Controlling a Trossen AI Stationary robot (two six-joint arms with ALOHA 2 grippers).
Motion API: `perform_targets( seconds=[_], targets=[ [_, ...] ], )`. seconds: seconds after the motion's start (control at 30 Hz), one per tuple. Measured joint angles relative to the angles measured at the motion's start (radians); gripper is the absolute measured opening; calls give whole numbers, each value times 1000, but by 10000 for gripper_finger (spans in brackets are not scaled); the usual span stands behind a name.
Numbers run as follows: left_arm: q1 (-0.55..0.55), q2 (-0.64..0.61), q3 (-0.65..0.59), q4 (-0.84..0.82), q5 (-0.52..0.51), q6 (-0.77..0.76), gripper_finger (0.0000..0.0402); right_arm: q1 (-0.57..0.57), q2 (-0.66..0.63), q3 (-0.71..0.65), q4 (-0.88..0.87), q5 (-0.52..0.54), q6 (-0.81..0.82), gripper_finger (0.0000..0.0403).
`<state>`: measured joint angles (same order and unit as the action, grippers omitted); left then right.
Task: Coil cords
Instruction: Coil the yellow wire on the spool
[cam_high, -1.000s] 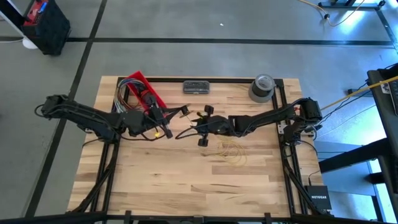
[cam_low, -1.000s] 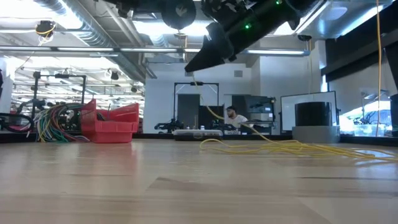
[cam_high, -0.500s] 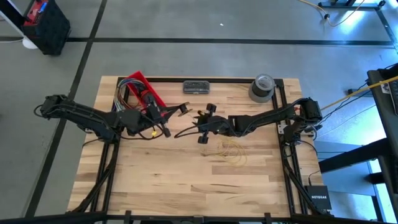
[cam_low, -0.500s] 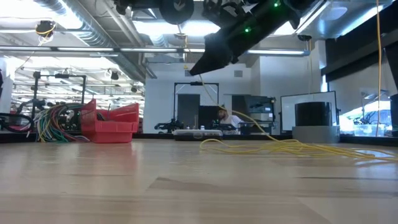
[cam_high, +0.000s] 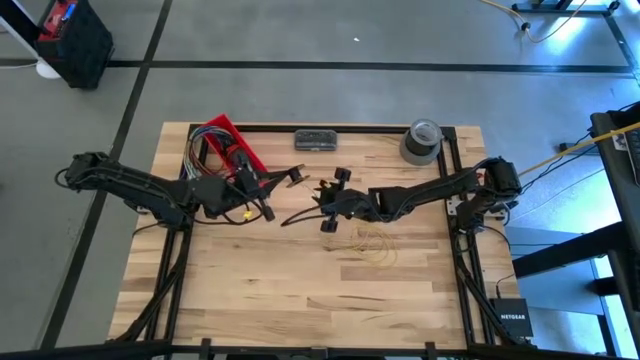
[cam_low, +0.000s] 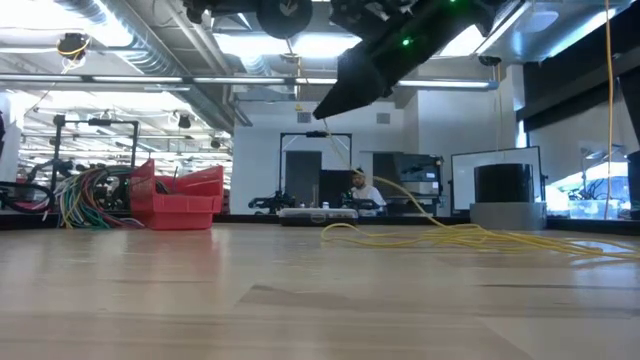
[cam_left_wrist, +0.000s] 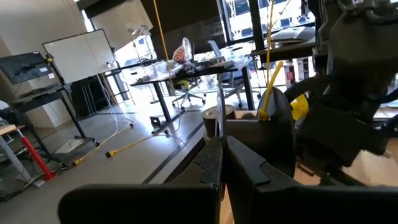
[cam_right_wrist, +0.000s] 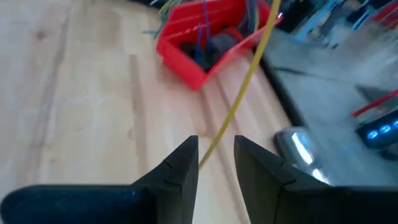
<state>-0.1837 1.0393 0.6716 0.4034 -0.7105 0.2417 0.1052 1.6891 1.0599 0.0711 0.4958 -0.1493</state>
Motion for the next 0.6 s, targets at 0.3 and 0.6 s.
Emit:
perform_targets(
  seconds=[0.3,0.6],
  targets=[
    [-21,0,0,14,0,2,1,4,-45,0,-128,-105,195,106],
    [-22,0,0,25,0,20,1,-14,-18,0,-132,-286,206,106]
  ],
)
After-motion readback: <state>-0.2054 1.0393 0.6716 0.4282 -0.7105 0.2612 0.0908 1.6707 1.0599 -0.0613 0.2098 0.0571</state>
